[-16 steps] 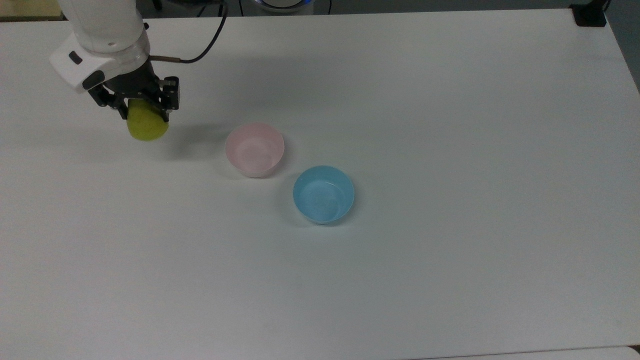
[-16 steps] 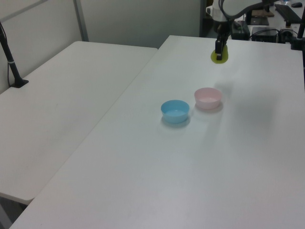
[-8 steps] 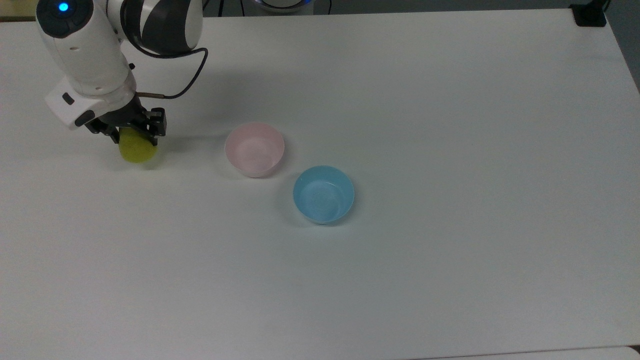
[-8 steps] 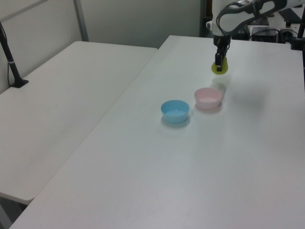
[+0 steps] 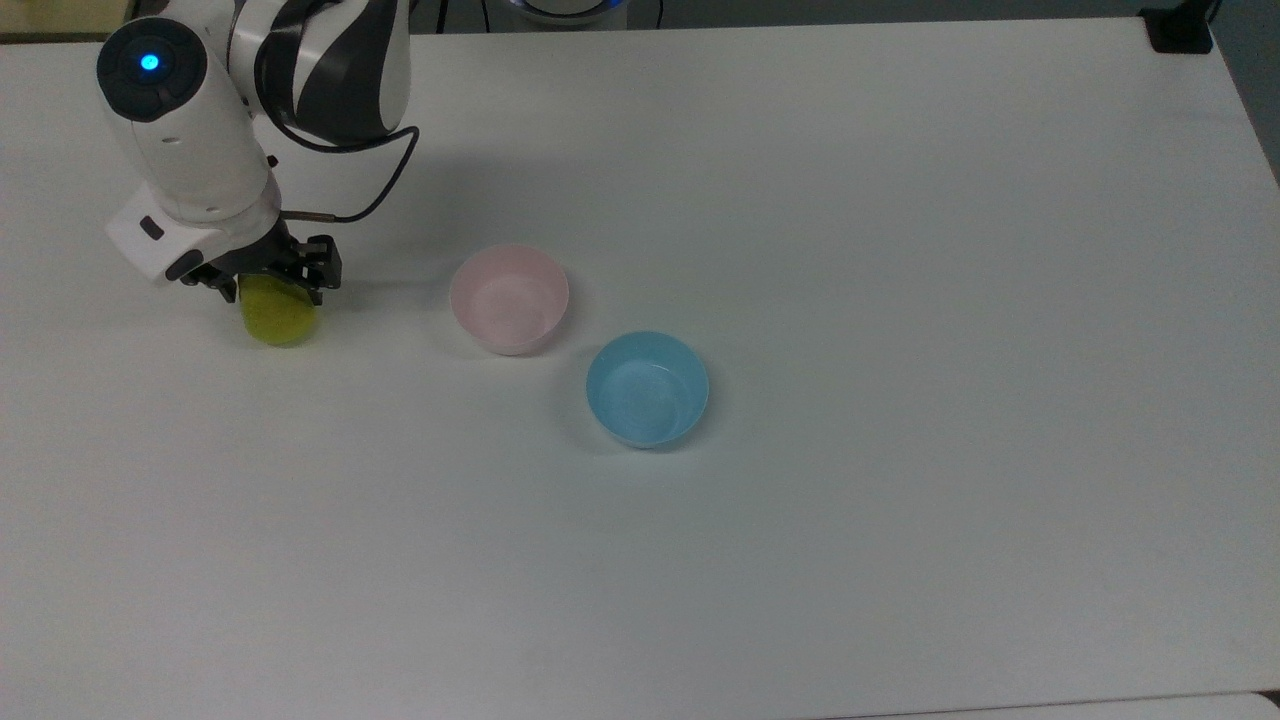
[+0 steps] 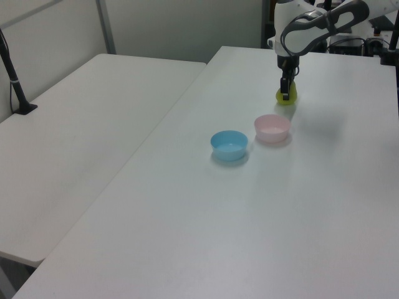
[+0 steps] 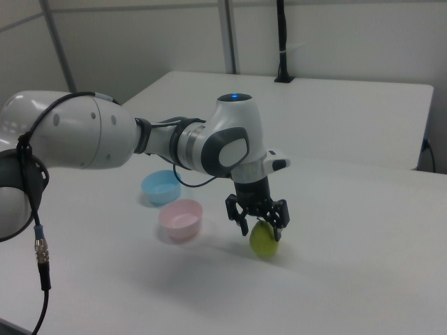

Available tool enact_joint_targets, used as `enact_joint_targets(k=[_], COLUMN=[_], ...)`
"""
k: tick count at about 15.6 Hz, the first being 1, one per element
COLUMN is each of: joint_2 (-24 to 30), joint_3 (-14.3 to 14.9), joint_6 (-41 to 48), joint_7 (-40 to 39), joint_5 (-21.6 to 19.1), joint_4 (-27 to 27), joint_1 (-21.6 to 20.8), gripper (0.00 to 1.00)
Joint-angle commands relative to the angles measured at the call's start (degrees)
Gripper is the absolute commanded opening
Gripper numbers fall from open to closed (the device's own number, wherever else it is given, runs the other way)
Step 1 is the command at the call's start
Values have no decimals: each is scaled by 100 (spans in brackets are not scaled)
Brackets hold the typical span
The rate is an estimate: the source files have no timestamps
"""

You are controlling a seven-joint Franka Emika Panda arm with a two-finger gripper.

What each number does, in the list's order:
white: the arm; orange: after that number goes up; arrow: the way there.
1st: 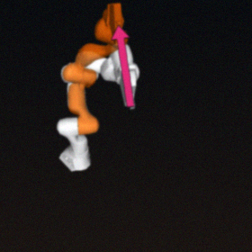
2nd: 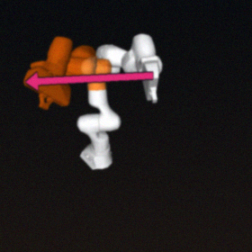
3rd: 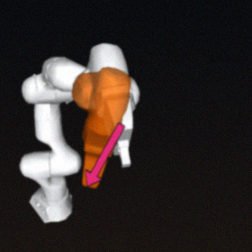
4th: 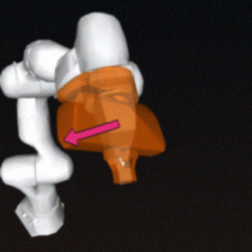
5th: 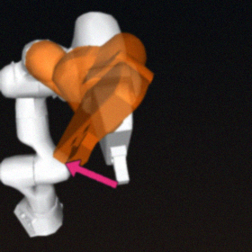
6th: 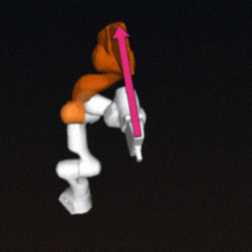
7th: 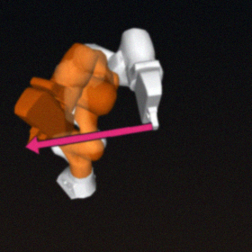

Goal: Pick up a pear from the bowl
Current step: 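Lower the pear onto the table beside the pink bowl, then open the gripper, release the pear, and raise the gripper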

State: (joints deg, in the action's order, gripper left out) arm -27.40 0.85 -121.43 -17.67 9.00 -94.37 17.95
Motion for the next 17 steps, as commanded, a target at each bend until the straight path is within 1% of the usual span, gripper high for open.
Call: enact_joint_targets(k=[1,2,4,9,12,15,17], joint_2=[304,401,629,1279,1640,1896,2115], joint_3=[-6,-50,-59,-68,-68,-77,-77], joint_6=[40,136,400,1129,1586,1850,2096], joint_7=[79,166,482,1615,1994,2714,2909], joint_5=[50,50,41,32,6,-21,-29], joint_4=[15,24,33,33,24,7,-55], joint_1=[-81,-143,-397,-1345,-1899,-2374,-2577], gripper=[100,100,100,100,100,100,100])
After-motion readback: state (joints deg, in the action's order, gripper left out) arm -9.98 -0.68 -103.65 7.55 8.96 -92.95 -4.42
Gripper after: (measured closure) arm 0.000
